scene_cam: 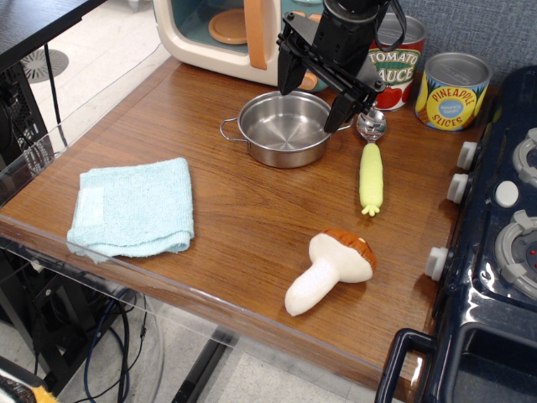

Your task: Move the silver pot next to the yellow spoon.

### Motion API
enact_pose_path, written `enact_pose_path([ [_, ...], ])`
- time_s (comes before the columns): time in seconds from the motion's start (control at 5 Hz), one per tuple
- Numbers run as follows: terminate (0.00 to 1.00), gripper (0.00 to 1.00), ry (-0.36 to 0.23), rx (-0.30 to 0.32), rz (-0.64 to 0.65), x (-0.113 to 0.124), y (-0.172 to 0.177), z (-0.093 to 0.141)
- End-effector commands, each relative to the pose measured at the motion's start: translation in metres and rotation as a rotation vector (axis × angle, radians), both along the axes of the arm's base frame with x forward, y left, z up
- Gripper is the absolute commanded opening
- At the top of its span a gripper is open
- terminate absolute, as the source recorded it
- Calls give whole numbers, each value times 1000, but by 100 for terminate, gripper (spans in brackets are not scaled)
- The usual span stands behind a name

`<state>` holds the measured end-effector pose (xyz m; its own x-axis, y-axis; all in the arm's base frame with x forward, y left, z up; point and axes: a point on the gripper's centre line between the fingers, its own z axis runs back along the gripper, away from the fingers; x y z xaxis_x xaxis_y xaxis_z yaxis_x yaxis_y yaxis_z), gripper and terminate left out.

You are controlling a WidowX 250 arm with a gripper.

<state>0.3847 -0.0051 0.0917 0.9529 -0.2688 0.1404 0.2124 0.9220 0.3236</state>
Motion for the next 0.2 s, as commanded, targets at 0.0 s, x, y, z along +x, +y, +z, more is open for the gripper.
enact_pose_path([
  [0.0, 100, 100, -66, -5, -16, -2, -9, 27],
])
